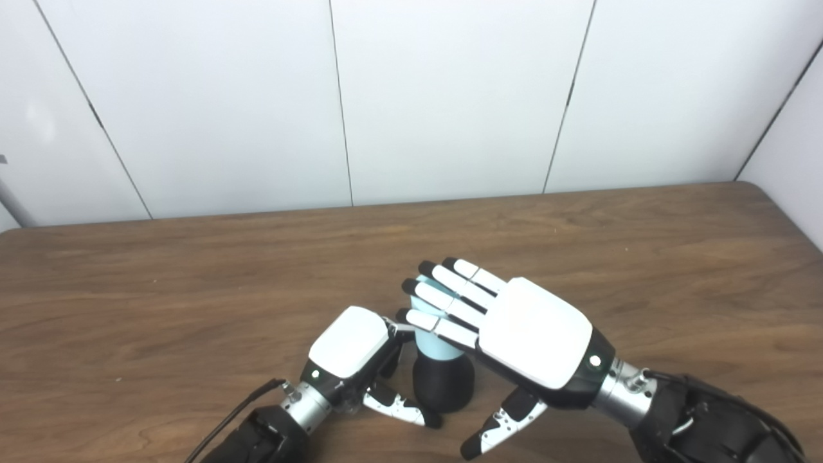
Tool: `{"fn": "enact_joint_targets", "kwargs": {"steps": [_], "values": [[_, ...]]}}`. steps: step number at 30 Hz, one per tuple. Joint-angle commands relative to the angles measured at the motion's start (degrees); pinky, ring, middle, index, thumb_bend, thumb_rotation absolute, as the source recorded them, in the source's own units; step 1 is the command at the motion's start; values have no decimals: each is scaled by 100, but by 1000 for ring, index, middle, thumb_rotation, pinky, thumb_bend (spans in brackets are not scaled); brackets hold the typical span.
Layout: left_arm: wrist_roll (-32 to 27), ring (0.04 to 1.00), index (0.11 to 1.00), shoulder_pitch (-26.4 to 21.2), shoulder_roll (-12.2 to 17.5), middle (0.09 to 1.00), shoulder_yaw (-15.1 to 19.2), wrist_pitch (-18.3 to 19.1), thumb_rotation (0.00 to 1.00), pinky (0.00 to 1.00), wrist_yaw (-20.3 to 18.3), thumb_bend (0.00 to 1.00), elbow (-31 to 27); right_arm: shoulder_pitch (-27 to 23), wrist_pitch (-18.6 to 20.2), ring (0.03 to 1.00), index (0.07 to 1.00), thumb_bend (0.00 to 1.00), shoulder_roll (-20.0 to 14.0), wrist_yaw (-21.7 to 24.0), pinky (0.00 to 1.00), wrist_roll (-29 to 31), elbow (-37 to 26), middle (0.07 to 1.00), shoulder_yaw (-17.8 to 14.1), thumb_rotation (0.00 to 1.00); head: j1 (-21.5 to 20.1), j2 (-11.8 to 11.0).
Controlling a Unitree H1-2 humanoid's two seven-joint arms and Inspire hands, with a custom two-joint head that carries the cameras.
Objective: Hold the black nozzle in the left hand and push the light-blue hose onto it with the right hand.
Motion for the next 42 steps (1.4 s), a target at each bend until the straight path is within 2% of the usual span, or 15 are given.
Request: {"fn": "enact_joint_targets", "kwargs": {"steps": [1, 5, 11, 19, 26, 32, 34, 42], "values": [[266, 152, 479, 623, 149, 232, -376, 8, 38, 104, -452, 519, 500, 133, -1, 993, 925, 807, -81, 292, 933, -449, 256, 981, 112, 785, 9, 3], [251, 153, 479, 632, 148, 233, -367, 18, 38, 105, -462, 518, 477, 246, 45, 1000, 955, 750, -25, 253, 990, -592, 345, 999, 213, 782, 8, 4], [250, 155, 479, 629, 149, 236, -364, 6, 37, 107, -441, 518, 500, 346, 96, 1000, 963, 737, 10, 77, 994, -556, 434, 1000, 287, 778, 2, 1], [195, 153, 479, 616, 154, 232, -349, -10, 37, 103, -475, 518, 507, 643, 107, 1000, 943, 718, 18, -224, 970, -405, 395, 999, 361, 719, -17, 12], [256, 151, 478, 598, 159, 228, -355, 27, 36, 102, -484, 516, 529, 1059, 213, 988, 945, 694, 165, -401, 908, -718, 235, 979, 398, 705, -29, 12], [244, 152, 479, 587, 160, 229, -362, 30, 37, 104, -468, 517, 529, 1311, 217, 969, 930, 690, 236, -628, 886, -843, 199, 959, 427, 633, -23, 4], [211, 149, 480, 590, 156, 228, -350, 17, 38, 100, -462, 516, 532, 1376, 264, 981, 935, 695, 272, -596, 889, -858, 178, 968, 430, 603, -24, 3], [207, 150, 479, 599, 158, 230, -342, 44, 38, 101, -475, 517, 511, 1479, 381, 985, 941, 696, 290, -552, 889, -837, 202, 974, 468, 598, -24, 3]]}}
